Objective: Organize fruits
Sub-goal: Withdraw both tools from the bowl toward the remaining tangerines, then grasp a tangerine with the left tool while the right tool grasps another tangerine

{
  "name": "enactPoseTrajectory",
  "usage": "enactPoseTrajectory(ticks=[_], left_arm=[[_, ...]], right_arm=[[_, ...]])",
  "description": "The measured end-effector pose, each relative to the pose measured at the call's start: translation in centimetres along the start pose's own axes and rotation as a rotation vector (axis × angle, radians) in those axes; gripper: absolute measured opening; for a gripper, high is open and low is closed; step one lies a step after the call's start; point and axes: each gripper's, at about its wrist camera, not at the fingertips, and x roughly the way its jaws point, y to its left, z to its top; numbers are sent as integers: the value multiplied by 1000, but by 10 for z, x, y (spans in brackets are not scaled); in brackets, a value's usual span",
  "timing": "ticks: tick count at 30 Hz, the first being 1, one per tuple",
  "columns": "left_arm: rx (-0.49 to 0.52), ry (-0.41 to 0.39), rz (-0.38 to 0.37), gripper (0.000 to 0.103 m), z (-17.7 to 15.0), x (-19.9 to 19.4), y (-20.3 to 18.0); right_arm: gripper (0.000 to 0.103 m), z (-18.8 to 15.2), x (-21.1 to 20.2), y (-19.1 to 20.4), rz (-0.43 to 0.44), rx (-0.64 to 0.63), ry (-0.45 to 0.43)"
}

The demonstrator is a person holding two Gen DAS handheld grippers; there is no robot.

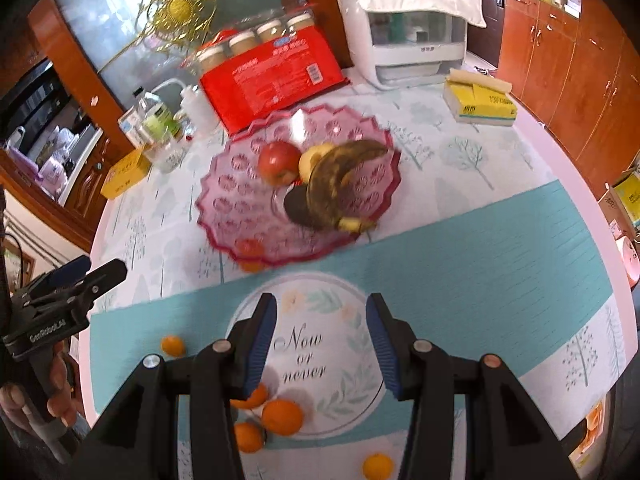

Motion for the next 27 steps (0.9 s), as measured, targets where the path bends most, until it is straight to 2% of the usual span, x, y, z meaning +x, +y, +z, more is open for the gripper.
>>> enactPoseTrajectory(ticks=[5, 10, 14, 27], left_arm=[[76, 72, -63, 92, -34, 20, -16], [199, 129, -136, 92, -70, 37, -41], [270, 160, -152, 92, -87, 49, -56], [377, 207, -196, 92, -99, 77, -73]], right_arm=[[47, -35, 11, 8, -9, -34, 34], [47, -67, 27, 13, 3, -27, 88], [47, -88, 36, 14, 11, -9, 116], [47, -115, 48, 10, 50, 68, 134]])
